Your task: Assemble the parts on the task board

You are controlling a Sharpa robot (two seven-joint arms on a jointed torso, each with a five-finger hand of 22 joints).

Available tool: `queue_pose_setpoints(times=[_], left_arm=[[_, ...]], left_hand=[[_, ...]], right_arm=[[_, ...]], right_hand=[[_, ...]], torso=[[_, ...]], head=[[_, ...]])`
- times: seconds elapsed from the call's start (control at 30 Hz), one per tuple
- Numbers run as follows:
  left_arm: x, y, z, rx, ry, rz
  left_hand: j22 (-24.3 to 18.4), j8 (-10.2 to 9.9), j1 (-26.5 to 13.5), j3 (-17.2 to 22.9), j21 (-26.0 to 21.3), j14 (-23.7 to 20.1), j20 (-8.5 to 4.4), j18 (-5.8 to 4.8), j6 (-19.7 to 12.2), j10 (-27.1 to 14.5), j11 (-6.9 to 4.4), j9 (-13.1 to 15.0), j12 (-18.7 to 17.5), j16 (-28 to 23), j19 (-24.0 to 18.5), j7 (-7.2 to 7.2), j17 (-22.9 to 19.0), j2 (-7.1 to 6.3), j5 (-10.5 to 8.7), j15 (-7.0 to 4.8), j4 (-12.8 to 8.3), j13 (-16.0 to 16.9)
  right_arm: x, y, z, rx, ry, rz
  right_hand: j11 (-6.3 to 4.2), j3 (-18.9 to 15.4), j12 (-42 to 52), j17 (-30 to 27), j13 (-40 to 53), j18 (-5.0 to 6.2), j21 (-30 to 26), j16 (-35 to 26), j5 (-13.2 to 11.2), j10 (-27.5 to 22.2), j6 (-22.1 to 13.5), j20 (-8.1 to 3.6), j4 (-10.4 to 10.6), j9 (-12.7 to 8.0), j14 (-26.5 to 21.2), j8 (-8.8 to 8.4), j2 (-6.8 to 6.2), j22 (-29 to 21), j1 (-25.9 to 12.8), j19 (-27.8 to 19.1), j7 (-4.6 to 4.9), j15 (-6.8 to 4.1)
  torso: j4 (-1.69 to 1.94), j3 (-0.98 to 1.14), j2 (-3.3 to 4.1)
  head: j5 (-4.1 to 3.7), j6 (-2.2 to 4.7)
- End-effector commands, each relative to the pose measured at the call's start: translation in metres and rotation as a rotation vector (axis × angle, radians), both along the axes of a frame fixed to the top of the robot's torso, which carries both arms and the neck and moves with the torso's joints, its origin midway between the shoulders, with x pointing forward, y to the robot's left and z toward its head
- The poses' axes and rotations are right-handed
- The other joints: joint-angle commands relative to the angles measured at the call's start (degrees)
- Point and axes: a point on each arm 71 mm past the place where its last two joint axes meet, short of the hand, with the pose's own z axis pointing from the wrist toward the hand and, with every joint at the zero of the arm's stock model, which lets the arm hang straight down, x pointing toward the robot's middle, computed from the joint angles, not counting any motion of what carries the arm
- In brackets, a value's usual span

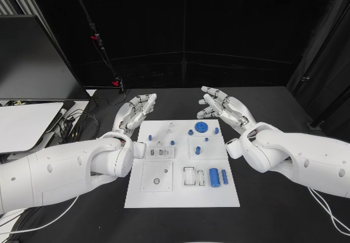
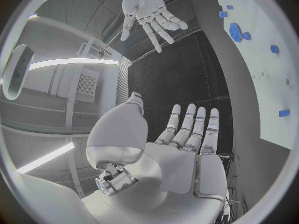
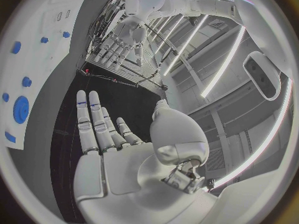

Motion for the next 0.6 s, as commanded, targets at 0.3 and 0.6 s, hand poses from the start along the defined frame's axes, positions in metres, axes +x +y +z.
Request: queue_pose_setpoints(times=[0.3, 0.6], left_arm=[[-0.010, 0.000, 0.030, -0.050, -0.364, -0.043], [-0.012, 0.000, 0.032, -0.059, -0.358, -0.053]], left_hand=[[0.23, 0.44, 0.40, -0.13, 0.58, 0.32, 0.20, 0.42, 0.45, 0.57, 0.04, -0.15, 0.53, 0.35, 0.68, 8.63, 0.09, 0.64, 0.22, 0.33, 0.16, 0.05], [0.34, 0.73, 0.54, -0.21, 0.84, 0.58, 0.35, 0.42, 0.67, 0.76, 0.02, -0.25, 0.73, 0.47, 0.87, 8.61, 0.07, 1.17, 0.24, 0.47, 0.12, 0.04]], right_arm=[[0.017, -0.003, 0.012, -0.084, 0.004, 0.052], [0.037, -0.001, 0.035, -0.142, -0.053, 0.115]], right_hand=[[-4.30, -1.60, 0.52, 4.51, -0.07, 3.62, 11.50, 7.82, -0.40, 6.19, -1.23, -2.67, 0.09, -0.31, 26.05, 2.58, 0.75, 4.46, 0.40, 16.25, 7.71, -5.80], [-7.64, -1.36, -0.65, 63.82, -0.24, -0.89, 54.06, 48.74, 3.24, 21.00, 7.64, -6.83, -0.50, 0.41, 49.11, 10.57, 0.79, 45.82, 9.92, 39.09, 5.08, -9.17]], torso=[[0.19, 0.22, 2.55], [0.12, 0.11, 4.33]], head=[[0.28, 0.84], [-0.03, 1.20]])
